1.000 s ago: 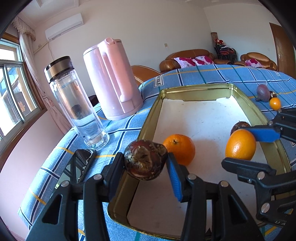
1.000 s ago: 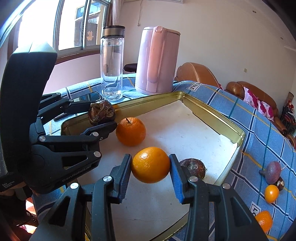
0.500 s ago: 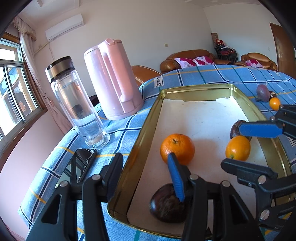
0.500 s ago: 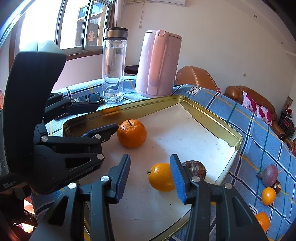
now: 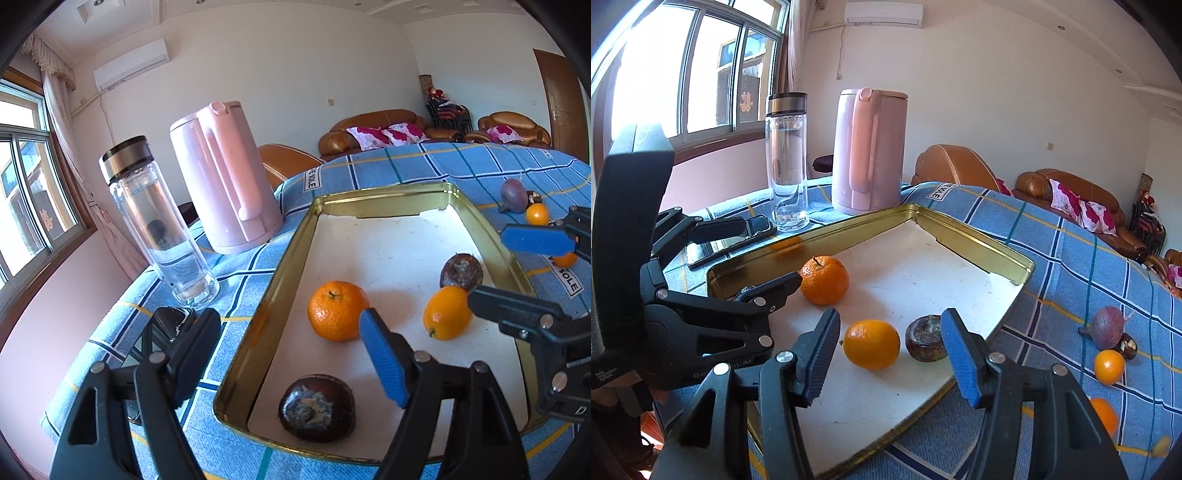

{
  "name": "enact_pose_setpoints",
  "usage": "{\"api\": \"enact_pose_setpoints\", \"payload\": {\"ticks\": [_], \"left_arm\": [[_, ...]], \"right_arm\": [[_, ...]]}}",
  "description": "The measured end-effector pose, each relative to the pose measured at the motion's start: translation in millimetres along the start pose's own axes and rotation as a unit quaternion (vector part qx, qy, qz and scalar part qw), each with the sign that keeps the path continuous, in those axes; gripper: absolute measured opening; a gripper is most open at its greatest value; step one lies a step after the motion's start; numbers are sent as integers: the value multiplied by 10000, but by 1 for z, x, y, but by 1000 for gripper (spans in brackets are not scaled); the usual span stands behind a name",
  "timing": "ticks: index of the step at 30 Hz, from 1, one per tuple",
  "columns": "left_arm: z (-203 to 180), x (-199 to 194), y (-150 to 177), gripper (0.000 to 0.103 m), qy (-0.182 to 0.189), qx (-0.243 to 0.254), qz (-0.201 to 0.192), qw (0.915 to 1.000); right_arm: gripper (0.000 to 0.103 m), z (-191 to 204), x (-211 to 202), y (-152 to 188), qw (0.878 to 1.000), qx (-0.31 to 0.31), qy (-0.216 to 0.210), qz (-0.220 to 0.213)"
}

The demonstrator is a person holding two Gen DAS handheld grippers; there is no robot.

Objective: Organize fruits
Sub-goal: 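Lower both fruits into the tray and open both grippers, then grasp a mandarin with the left gripper while the right gripper grasps a yellow-brown round fruit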

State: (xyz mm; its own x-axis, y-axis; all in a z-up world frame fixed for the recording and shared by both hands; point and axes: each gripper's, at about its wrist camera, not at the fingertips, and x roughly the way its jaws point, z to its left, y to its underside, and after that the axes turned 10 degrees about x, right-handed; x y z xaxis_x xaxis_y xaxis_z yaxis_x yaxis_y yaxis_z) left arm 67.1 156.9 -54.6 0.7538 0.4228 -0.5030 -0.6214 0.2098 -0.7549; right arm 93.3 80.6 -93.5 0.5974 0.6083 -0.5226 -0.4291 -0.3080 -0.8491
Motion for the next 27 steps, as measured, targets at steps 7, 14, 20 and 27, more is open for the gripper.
{"api": "enact_pose_setpoints", "payload": {"ticks": [7, 14, 20, 27], "left_arm": [[-16, -24, -8, 91, 346, -29, -411, 9986], [-52, -49, -23, 94, 936, 58, -754, 9927], [-93, -56, -36, 94, 1452, 364, -761, 9858], [-117, -61, -44, 95, 1632, 604, -731, 9820]], "right_arm": [[59, -27, -38, 13, 9992, 182, 326, -158], [58, -89, -80, 39, 9929, 613, 1020, 51], [44, -134, -95, 63, 9851, 988, 1344, 424], [42, -141, -87, 76, 9836, 1050, 1186, 863]]}}
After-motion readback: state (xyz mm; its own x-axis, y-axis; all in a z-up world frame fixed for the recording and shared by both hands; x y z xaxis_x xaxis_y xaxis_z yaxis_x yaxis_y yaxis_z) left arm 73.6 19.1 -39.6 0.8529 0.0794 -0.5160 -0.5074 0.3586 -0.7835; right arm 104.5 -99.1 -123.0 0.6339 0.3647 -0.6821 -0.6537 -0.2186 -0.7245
